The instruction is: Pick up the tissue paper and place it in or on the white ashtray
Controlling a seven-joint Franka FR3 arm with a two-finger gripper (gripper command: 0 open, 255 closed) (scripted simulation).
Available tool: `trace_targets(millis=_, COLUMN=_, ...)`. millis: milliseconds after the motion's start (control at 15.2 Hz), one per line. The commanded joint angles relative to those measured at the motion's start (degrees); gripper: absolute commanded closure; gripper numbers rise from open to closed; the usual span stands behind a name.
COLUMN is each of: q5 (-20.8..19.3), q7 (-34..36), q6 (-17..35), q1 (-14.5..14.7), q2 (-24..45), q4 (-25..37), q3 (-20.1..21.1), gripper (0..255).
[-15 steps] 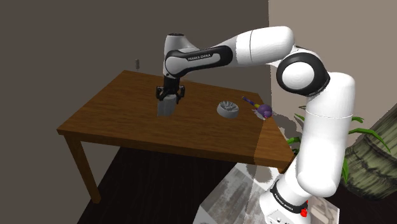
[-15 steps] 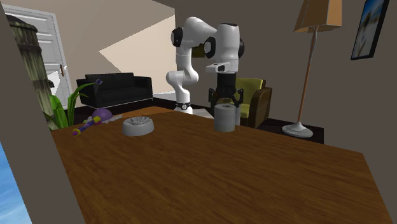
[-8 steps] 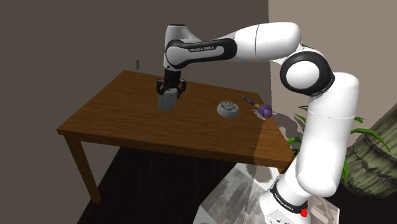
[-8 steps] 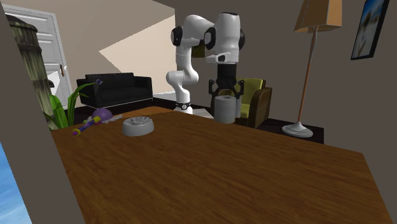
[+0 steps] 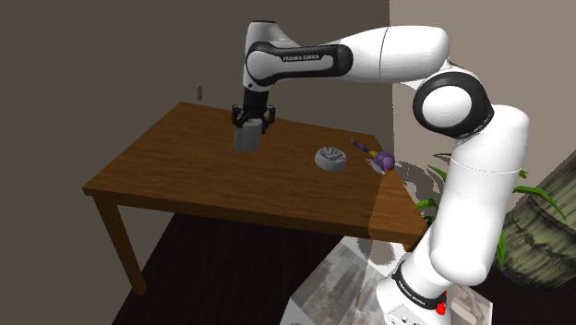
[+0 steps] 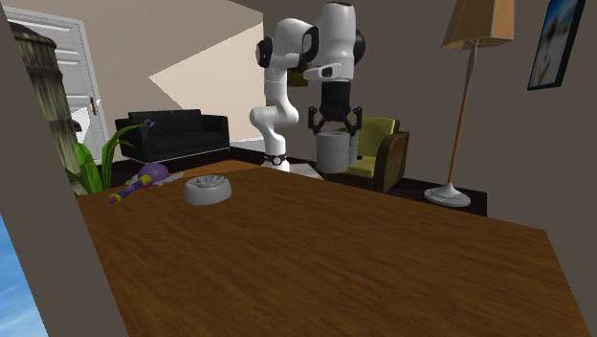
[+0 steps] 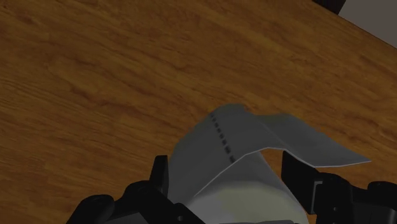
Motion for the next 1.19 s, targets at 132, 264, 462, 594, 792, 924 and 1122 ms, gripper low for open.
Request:
trace_targets(millis=132, q5=0.93, q7=-4.23, q6=1.82, q1=-2.93, q2=-5.22, q4=-6.92, q3=-1.26, gripper=255)
trace_targets(millis=264, q5=1.35, q7=-6.6, q6=2.53, q1=-4.41, q2=-7.55, q4=-9.93, q3=-2.08, gripper=255)
trace_targets(millis=462, q5=1.86, q7=-10.25, q6=3.33, q1=-6.58, q2=-10.66, q4=-13.81, q3=-3.46, gripper=255)
trace_targets(millis=594, q5=2.12, q7=-12.75, q6=3.72, q1=-7.96, q2=-12.49, q4=-16.01, q3=-4.5, gripper=255)
trace_targets(millis=792, q5=2.39, q7=-16.55, q6=4.11, q1=-10.0, q2=-14.85, q4=-18.76, q3=-6.19, gripper=255)
trace_targets(millis=924, q5=2.5, q7=-19.13, q6=4.27, q1=-11.33, q2=-16.17, q4=-20.24, q3=-7.39, gripper=255)
trace_targets(millis=1122, q5=2.58, q7=-23.04, q6=4.36, q1=-13.33, q2=-17.77, q4=-21.94, q3=-9.28, gripper=255)
